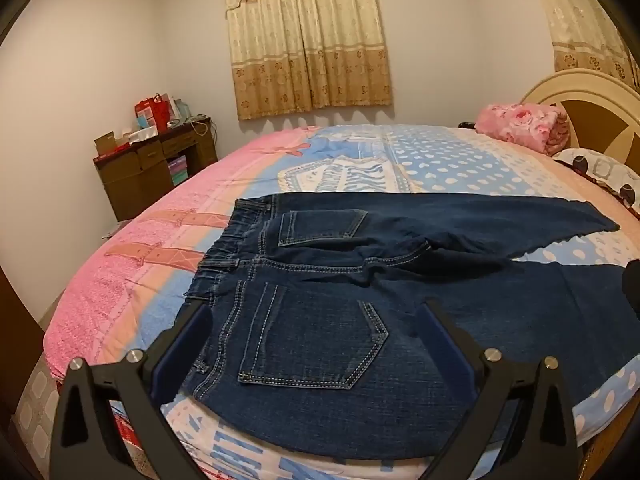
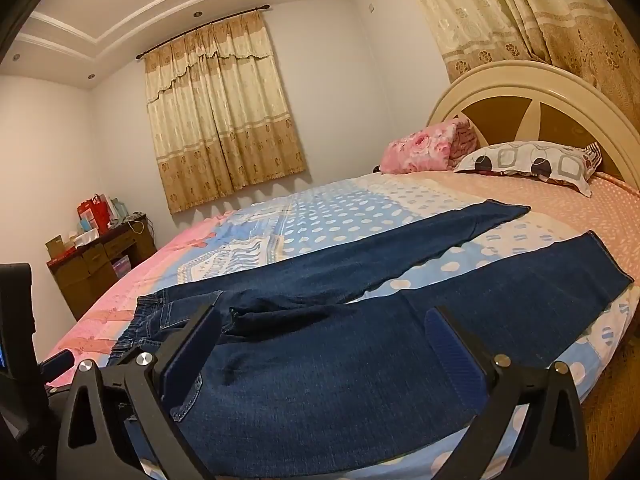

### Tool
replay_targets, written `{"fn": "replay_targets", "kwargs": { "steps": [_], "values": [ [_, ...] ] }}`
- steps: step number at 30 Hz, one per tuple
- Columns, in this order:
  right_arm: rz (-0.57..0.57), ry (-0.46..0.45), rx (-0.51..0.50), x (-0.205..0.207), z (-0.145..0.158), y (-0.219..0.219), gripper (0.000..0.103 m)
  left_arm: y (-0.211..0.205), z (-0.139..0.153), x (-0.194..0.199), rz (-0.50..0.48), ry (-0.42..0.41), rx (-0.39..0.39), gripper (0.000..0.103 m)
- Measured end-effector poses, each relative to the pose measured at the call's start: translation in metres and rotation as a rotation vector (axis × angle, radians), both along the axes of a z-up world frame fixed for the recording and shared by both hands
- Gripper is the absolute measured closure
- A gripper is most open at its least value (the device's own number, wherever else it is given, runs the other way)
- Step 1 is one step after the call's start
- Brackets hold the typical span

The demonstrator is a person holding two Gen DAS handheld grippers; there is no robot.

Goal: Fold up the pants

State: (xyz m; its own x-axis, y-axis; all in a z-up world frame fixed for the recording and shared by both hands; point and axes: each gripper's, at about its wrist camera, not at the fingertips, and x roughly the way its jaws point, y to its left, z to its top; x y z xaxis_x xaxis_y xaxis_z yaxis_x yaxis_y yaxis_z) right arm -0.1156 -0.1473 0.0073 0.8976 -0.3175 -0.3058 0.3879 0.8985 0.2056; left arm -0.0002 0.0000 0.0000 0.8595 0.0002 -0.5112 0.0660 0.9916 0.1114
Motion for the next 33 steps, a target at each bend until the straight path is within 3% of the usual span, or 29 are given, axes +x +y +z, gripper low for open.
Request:
{"fn": "replay_targets", "kwargs": {
  "steps": [33],
  "values": [
    [-0.003, 0.032, 0.011, 0.002, -0.006, 0.002, 0.001, 0.003, -0.013, -0.002, 0.0, 0.035, -0.022, 0.0]
  ]
}}
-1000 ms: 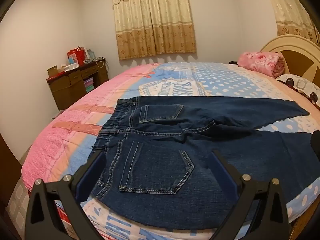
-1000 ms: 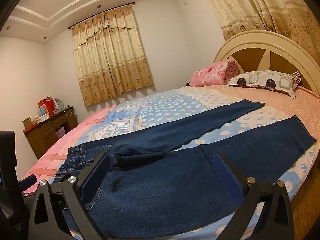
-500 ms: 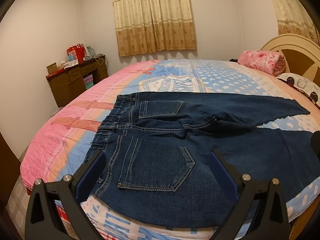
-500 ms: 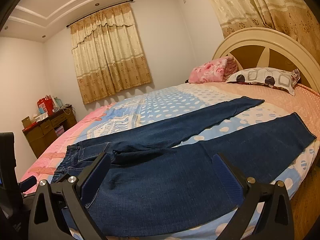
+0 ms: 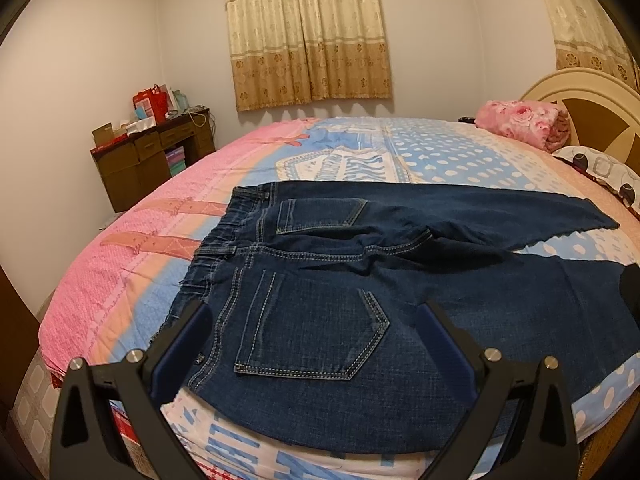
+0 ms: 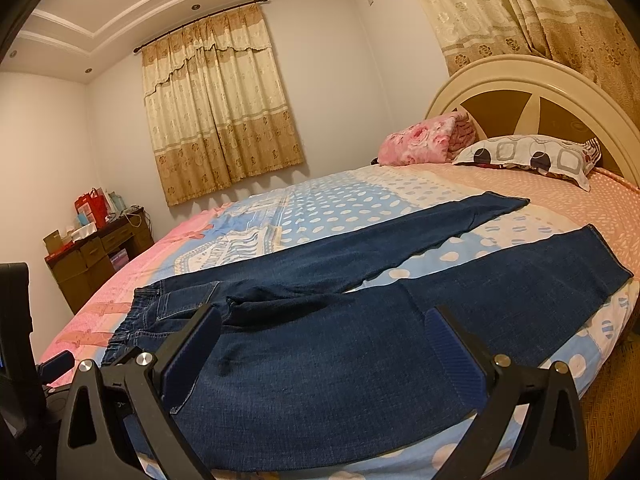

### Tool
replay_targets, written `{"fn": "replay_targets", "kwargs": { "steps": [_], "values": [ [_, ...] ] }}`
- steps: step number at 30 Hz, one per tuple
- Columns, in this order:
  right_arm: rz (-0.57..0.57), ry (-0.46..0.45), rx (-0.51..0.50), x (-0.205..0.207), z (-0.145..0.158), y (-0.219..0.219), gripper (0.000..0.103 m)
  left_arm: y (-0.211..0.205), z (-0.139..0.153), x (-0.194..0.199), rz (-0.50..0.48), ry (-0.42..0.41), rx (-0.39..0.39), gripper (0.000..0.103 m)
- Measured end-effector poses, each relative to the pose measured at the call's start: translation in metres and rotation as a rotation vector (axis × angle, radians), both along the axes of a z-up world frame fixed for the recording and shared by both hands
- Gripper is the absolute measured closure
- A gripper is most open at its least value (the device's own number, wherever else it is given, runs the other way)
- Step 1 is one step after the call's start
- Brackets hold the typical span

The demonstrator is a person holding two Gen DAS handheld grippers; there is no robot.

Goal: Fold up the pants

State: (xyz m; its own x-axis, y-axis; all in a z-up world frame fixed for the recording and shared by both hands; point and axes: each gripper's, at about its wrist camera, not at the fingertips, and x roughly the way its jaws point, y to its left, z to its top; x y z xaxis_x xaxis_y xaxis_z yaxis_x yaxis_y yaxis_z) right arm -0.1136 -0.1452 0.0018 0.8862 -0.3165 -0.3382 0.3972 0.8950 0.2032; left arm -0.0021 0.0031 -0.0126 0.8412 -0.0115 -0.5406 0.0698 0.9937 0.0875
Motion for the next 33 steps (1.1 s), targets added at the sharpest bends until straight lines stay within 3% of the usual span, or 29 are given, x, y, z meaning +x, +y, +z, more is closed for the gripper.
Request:
{"fn": "replay_targets", "kwargs": {
  "steps": [33],
  "values": [
    [0.0, 0.014, 0.002, 0.002, -0.0036, 0.003, 0.001, 0.0018, -0.0017, 0.0003, 0.0, 0.006, -0.003, 0.0]
  ]
}}
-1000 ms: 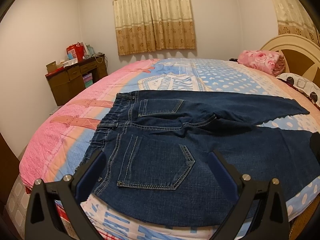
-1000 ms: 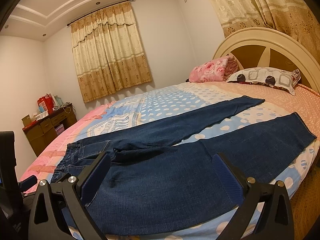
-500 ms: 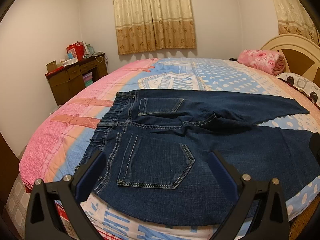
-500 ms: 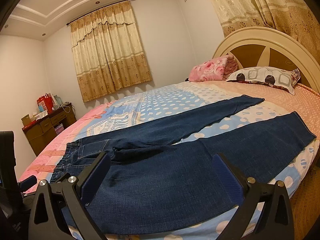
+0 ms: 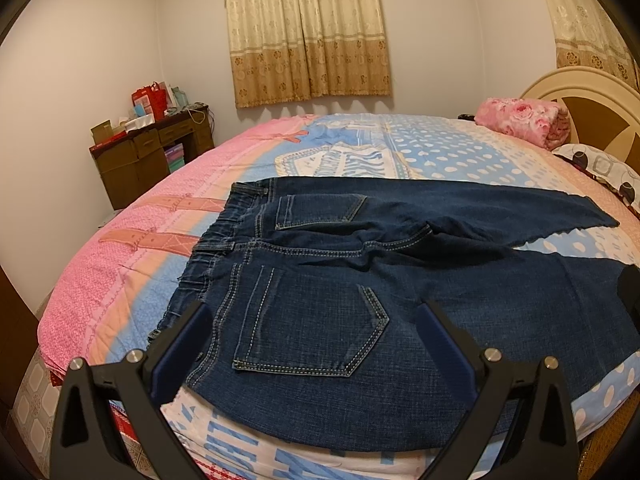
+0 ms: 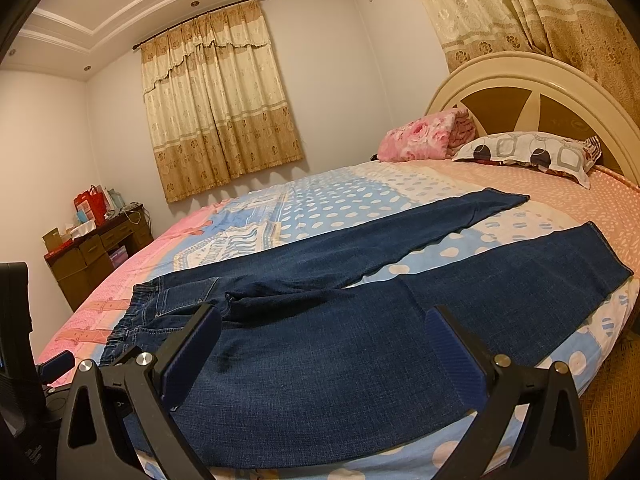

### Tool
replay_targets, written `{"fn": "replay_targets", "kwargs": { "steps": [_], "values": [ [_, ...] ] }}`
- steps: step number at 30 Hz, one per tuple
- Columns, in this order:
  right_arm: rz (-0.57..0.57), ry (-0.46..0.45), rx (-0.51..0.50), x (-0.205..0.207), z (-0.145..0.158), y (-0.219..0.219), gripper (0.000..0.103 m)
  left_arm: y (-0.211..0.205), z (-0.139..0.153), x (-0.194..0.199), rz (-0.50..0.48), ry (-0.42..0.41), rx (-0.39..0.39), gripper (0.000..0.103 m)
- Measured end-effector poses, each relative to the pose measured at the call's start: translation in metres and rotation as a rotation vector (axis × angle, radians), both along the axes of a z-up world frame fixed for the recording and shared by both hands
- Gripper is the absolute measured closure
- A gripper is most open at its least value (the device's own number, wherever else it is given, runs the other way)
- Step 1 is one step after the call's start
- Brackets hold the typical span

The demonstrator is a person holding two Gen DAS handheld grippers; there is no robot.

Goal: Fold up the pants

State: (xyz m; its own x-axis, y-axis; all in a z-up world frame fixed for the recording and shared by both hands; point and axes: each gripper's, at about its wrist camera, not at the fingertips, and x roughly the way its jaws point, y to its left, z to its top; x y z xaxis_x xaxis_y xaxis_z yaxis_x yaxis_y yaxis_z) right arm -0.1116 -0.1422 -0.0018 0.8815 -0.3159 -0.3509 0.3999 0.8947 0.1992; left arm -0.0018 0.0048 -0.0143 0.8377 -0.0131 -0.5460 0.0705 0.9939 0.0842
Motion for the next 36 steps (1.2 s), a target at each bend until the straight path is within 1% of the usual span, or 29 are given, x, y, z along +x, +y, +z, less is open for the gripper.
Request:
{"fn": "replay_targets", "kwargs": {
  "steps": [8, 22, 25, 30, 33, 36],
  "values": [
    [0.001, 0.004, 0.002, 0.001, -0.003, 0.0, 0.001, 0.0, 0.0, 0.0, 0.0, 0.002, 0.0, 0.0],
    [0.007, 0.017, 0.005, 0.004, -0.001, -0.002, 0.001, -0.004, -0.011, 0.002, -0.004, 0.019, 0.004, 0.0],
    [-0.002, 0.016, 0.0, 0.004, -0.002, -0.002, 0.001, -0.006, -0.012, 0.009, -0.005, 0.028, 0.011, 0.0],
    [-0.021, 0.033, 0.004, 0.016, -0.004, -0.02, 0.001, -0.007, -0.019, 0.033, -0.015, 0.074, 0.024, 0.0],
    [-0.016, 0.062, 0.01, 0.028, -0.01, -0.037, 0.001, 0.001, -0.025, 0.055, -0.013, 0.113, 0.016, 0.0],
    [-0.013, 0.117, 0.014, 0.046, -0.021, -0.052, 0.001, 0.012, -0.029, 0.084, -0.002, 0.169, -0.015, 0.0]
  ]
}}
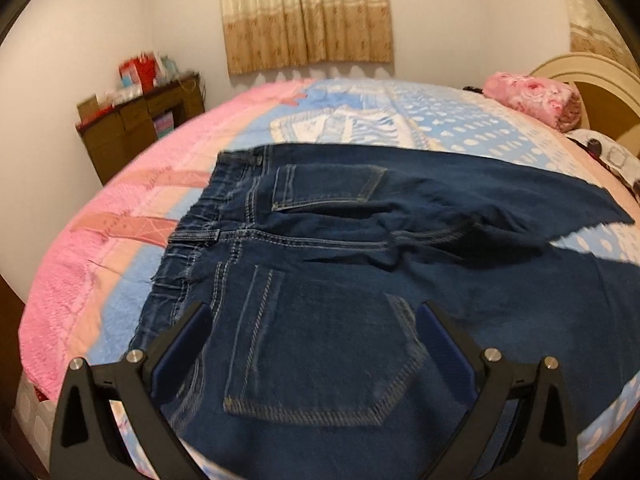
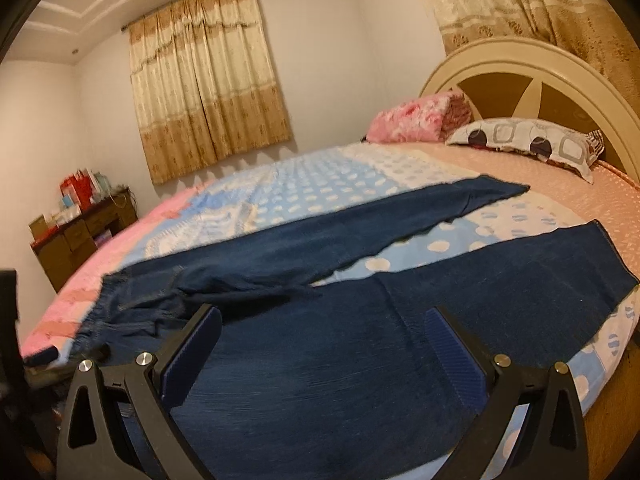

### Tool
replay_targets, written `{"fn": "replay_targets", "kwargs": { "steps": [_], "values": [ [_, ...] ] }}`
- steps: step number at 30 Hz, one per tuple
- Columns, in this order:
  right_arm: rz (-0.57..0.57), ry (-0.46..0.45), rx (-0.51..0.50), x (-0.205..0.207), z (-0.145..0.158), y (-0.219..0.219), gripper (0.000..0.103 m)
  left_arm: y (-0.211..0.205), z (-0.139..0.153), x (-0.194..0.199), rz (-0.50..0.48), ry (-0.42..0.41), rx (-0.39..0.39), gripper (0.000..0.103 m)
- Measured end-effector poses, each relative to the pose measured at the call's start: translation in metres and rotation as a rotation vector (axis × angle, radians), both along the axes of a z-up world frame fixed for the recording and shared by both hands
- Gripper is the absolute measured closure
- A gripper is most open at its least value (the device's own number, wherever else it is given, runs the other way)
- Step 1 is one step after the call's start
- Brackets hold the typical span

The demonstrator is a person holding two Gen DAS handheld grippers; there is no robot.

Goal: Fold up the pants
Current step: 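Lower the left tool onto the jeans waistband and close it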

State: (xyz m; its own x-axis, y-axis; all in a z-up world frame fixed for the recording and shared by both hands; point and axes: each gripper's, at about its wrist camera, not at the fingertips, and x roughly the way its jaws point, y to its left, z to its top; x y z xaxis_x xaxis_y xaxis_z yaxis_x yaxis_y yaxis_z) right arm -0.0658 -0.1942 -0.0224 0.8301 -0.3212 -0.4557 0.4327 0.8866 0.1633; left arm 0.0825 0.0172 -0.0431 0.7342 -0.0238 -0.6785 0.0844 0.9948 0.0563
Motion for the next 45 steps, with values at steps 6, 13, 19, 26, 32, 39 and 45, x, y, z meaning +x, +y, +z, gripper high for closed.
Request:
{"fn": "replay_targets", "kwargs": {
  "steps": [6, 13, 19, 26, 32, 39, 45],
  "values": [
    [0.057, 0.068, 0.064, 0.04, -0.016, -0.024, 0.001, 0.016, 0.02, 0.079, 0.06, 0.079, -0.031, 0.002],
    [0.093, 0.091, 0.065, 0.076, -0.02, -0.027, 0.001, 0.018, 0.031, 0.202, 0.331, 0.217, -0.15, 0.011],
    [0.08, 0.109, 0.078, 0.087, -0.025, -0.044, 0.001, 0.008, 0.008, 0.283, 0.623, 0.318, -0.146, 0.017],
    [0.042, 0.136, 0.112, 0.091, -0.035, -0.072, 0.001, 0.015, -0.026, 0.32, 0.802, 0.443, -0.28, 0.031],
    [0.019, 0.156, 0.148, 0.096, -0.047, -0.086, 0.001, 0.019, -0.038, 0.337, 0.87, 0.402, -0.206, 0.031],
    [0.002, 0.159, 0.173, 0.092, -0.049, -0.09, 0.001, 0.002, -0.038, 0.32, 0.767, 0.325, -0.161, 0.092],
    [-0.025, 0.137, 0.159, 0.078, -0.041, -0.09, 0.001, 0.003, -0.027, 0.305, 0.665, 0.276, -0.159, 0.097]
  ]
}}
